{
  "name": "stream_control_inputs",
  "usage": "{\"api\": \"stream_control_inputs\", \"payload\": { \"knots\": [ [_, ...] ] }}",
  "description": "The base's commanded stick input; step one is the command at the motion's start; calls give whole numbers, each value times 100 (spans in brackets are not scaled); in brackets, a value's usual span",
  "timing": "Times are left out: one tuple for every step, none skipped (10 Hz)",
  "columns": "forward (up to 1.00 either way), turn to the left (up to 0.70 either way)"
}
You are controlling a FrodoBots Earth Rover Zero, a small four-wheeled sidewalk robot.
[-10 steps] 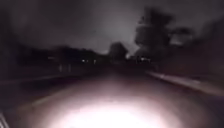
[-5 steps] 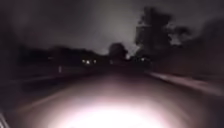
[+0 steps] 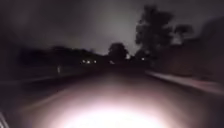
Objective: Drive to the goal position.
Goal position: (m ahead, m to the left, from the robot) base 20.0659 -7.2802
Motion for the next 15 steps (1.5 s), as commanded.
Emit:
{"api": "stream_control_inputs", "payload": {
  "knots": [
    [70, 0],
    [70, 0],
    [70, 0],
    [70, 0],
    [70, 0],
    [70, 0],
    [70, 0],
    [70, 0],
    [70, 0],
    [70, 0],
    [70, 0],
    [70, 0],
    [70, 0],
    [70, 0],
    [70, 0]
  ]
}}
